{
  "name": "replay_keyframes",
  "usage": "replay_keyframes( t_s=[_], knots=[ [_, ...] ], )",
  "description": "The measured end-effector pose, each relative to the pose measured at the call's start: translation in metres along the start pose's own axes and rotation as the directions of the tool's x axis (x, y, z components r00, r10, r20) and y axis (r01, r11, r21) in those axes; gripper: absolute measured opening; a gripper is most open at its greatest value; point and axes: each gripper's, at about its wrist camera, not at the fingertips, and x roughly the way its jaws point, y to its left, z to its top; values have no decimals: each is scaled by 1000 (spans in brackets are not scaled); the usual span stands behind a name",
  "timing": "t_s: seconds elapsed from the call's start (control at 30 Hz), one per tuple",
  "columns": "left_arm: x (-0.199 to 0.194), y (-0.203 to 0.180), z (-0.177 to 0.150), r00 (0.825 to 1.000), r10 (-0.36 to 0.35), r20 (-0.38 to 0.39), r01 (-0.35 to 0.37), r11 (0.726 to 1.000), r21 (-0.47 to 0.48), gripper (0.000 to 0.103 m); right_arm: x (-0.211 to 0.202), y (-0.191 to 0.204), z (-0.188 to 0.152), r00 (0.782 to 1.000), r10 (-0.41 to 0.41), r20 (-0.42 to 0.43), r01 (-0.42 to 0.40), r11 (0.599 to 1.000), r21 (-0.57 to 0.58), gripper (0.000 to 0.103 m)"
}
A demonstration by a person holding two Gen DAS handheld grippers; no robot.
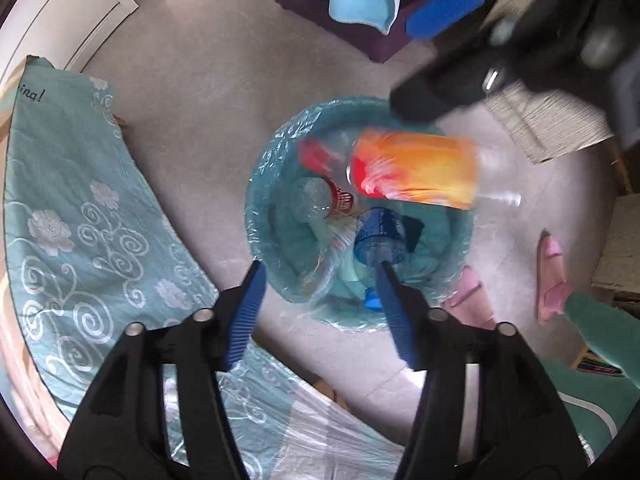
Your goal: Collect trash
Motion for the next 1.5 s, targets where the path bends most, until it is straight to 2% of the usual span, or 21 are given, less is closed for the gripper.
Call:
replay_keyframes(
  t_s=[0.13,0.33,0.47,0.57,0.7,0.8,0.87,1.0,1.17,1.2,1.27,1.33,1.4,1.5],
  knots=[
    [-6,-2,0,1000,3,14,-3,1000,-4,70,-22,-9,-3,999,-26,20,26,1000,-10,77],
    [-28,-5,-4,999,-11,34,12,1000,-12,76,-71,-24,-15,997,-41,72,38,999,38,79],
    [-55,-4,-6,998,-19,59,22,999,-49,80,-103,-19,-28,994,-44,102,39,998,42,80],
    [-85,-8,-9,995,38,97,-31,997,-71,86,-137,-8,-38,988,-57,143,54,998,26,88],
    [-116,-16,-4,992,72,103,-65,995,-73,88,-182,8,-46,975,-133,176,137,990,-16,89],
    [-145,-21,5,988,97,124,-88,993,-81,94,-226,20,-54,962,-158,221,165,986,-13,90],
    [-172,-26,11,979,115,166,-104,992,-73,96,-261,29,-61,953,-161,258,170,985,-12,91],
    [-220,-38,30,966,150,211,-138,988,-71,96,-335,43,-82,917,-202,343,213,977,7,91],
    [-292,-64,64,932,139,334,-128,990,-56,96,-432,42,-132,847,-268,460,234,963,131,91],
    [-308,-74,74,921,144,362,-138,989,-43,96,-450,41,-146,826,-306,474,260,952,160,91],
    [-334,-94,91,898,154,413,-159,987,-21,96,-477,38,-171,799,-350,489,285,936,206,91],
    [-361,-120,108,872,128,473,-156,988,21,96,-505,33,-204,762,-415,497,314,908,278,91],
    [-384,-147,124,836,129,534,-181,982,47,96,-527,28,-235,734,-457,502,321,885,336,91],
    [-409,-189,148,810,91,579,-185,977,105,96,-559,18,-292,680,-555,479,351,820,452,91]
  ],
)
